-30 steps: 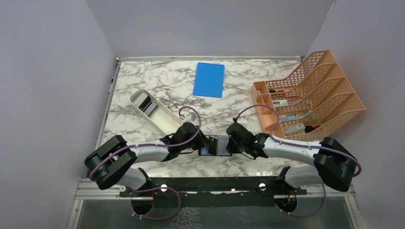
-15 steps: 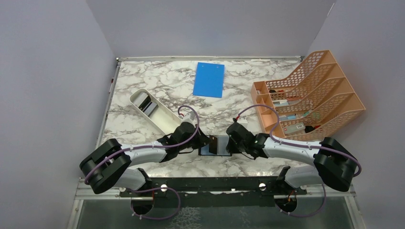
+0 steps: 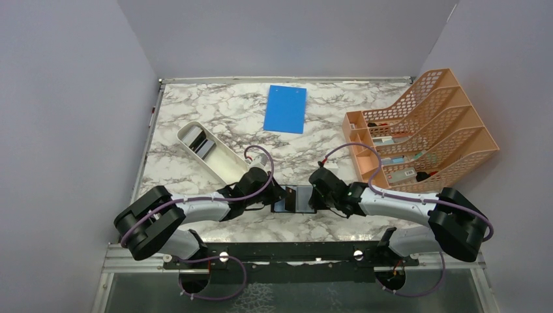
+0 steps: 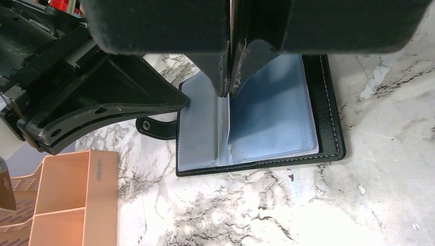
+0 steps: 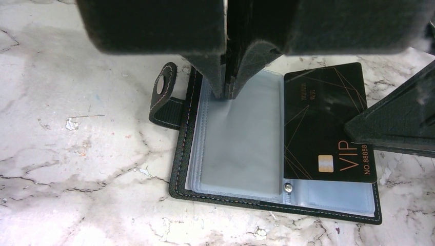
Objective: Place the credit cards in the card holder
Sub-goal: Insert the credit card into the card holder.
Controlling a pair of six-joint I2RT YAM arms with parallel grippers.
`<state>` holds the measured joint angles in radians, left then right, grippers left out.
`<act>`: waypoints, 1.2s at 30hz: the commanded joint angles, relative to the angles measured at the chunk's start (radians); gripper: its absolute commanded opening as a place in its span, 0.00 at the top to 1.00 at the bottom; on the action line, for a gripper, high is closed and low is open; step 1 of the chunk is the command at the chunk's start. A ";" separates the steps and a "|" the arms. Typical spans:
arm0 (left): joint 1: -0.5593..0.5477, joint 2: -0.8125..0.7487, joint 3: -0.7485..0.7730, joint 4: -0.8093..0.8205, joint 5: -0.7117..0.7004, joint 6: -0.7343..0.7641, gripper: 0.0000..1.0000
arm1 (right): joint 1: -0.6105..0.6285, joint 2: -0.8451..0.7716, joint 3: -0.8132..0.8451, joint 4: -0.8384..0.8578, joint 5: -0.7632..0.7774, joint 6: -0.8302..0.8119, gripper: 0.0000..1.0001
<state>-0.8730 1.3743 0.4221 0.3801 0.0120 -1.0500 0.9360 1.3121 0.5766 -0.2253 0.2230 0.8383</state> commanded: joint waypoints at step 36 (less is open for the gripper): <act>-0.007 0.048 0.036 0.042 0.007 0.016 1.00 | -0.002 0.003 -0.025 -0.026 0.025 -0.011 0.96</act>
<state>-0.8730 1.3991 0.4377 0.3965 0.0185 -1.0500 0.9360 1.3121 0.5766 -0.2249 0.2230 0.8375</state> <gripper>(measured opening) 0.008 0.047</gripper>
